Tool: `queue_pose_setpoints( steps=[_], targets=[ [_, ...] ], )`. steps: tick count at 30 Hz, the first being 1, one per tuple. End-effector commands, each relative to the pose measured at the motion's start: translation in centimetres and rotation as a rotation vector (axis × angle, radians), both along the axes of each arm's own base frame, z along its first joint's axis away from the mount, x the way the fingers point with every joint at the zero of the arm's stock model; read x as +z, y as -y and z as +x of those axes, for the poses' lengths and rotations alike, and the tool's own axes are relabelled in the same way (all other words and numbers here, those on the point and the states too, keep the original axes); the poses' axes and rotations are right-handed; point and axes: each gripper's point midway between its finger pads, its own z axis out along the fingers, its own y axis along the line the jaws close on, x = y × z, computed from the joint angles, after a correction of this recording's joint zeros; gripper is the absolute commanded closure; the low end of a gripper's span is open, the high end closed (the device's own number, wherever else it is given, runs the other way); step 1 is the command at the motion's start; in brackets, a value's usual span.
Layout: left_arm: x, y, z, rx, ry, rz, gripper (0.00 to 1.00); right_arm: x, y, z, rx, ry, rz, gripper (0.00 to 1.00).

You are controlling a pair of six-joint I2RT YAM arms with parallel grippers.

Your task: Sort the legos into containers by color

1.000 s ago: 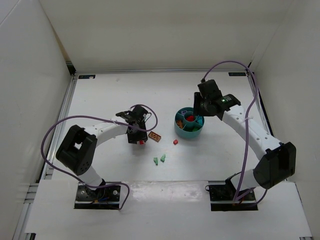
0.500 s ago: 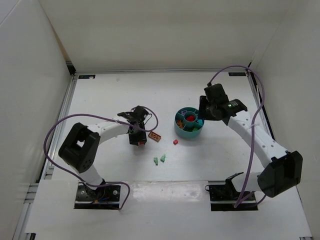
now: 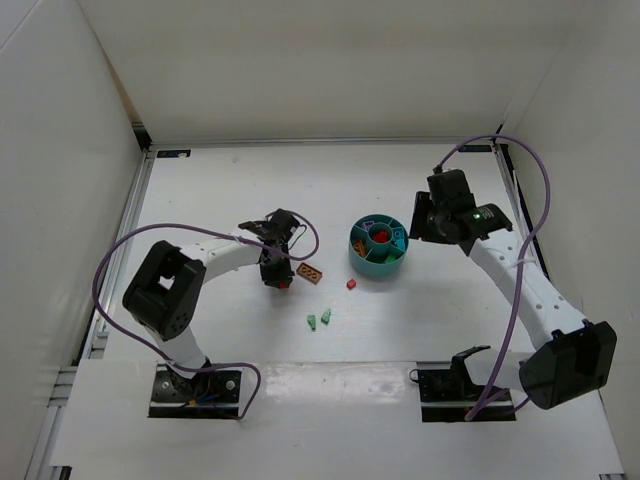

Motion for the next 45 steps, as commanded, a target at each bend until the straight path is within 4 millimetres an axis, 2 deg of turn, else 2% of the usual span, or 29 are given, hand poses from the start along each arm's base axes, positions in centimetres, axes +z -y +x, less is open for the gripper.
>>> queue_pose_setpoints(
  steps=[1,3,6,8,9,10,12,14,15,17,18,19,20,21,22,23,24,25,27,28,34,37,41,43,44,45],
  targets=[
    [2.0,0.9,0.7,-0.024,0.048,-0.040,0.74,0.5,0.2,-0.2,0.010,0.019,0.004,0.48],
    [3.0,1.4,1.1,-0.045,0.068,-0.056,0.76,0.7,0.3,-0.3,0.005,0.025,0.009,0.48],
    [6.1,2.6,2.1,-0.099,0.144,-0.067,0.76,0.9,0.6,-0.6,-0.007,0.037,0.015,0.48],
    [9.7,4.9,3.3,-0.198,0.234,-0.104,0.76,1.0,1.1,-0.8,-0.025,0.044,0.020,0.48],
    [10.7,5.5,3.8,-0.239,0.265,-0.113,0.74,1.1,1.3,-0.8,-0.034,0.049,0.030,0.48],
    [13.6,7.6,4.7,-0.294,0.340,-0.150,0.74,1.0,1.7,-0.9,-0.045,0.054,0.034,0.48],
    [15.2,8.8,5.6,-0.339,0.389,-0.155,0.74,0.6,1.6,-1.3,-0.049,0.043,0.060,0.48],
    [18.5,11.2,6.8,-0.389,0.464,-0.192,0.73,0.6,2.1,-1.6,-0.070,0.044,0.084,0.48],
    [17.6,12.1,7.0,-0.413,0.435,-0.198,0.73,0.1,2.4,-1.9,-0.081,0.034,0.085,0.48],
    [20.7,14.5,7.9,-0.455,0.505,-0.242,0.73,0.6,2.9,-2.0,-0.105,0.059,0.096,0.48],
    [20.1,15.8,8.5,-0.471,0.490,-0.248,0.73,0.8,3.2,-2.1,-0.115,0.072,0.100,0.48],
    [20.1,16.8,8.2,-0.497,0.488,-0.249,0.73,0.7,3.4,-2.2,-0.117,0.073,0.096,0.48],
    [22.8,17.9,8.9,-0.498,0.543,-0.284,0.73,1.1,3.7,-2.2,-0.125,0.086,0.099,0.48],
    [20.0,18.5,9.2,-0.511,0.479,-0.255,0.73,1.4,4.0,-2.3,-0.126,0.096,0.095,0.48],
    [20.0,19.5,8.8,-0.536,0.476,-0.258,0.73,1.4,4.2,-2.3,-0.134,0.099,0.094,0.48],
    [19.1,20.2,8.9,-0.546,0.460,-0.249,0.73,1.8,4.7,-2.4,-0.146,0.108,0.101,0.48],
    [20.3,21.4,9.2,-0.564,0.486,-0.266,0.73,1.7,4.9,-2.4,-0.148,0.106,0.096,0.48],
    [19.6,22.0,9.1,-0.575,0.471,-0.254,0.73,1.7,5.0,-2.4,-0.148,0.106,0.094,0.48],
    [21.1,22.8,9.4,-0.585,0.501,-0.270,0.73,1.8,5.7,-2.5,-0.159,0.106,0.098,0.48],
    [20.4,23.3,9.4,-0.587,0.489,-0.262,0.73,1.9,5.9,-2.6,-0.161,0.104,0.096,0.48],
    [19.0,23.7,9.2,-0.570,0.454,-0.260,0.69,2.0,6.5,-2.6,-0.173,0.117,0.102,0.48],
    [18.5,24.0,8.6,-0.581,0.439,-0.253,0.61,1.7,6.5,-2.5,-0.172,0.108,0.103,0.48],
    [17.4,24.0,8.2,-0.595,0.415,-0.245,0.58,1.8,6.5,-2.5,-0.170,0.114,0.105,0.48],
    [17.3,23.9,8.1,-0.591,0.410,-0.244,0.54,1.6,6.5,-2.6,-0.169,0.111,0.103,0.48],
    [17.1,24.0,7.7,-0.606,0.393,-0.254,0.49,1.8,6.6,-2.7,-0.171,0.117,0.104,0.48],
    [17.2,24.1,7.6,-0.607,0.393,-0.256,0.49,1.9,6.8,-2.6,-0.176,0.121,0.102,0.48]
  ],
)
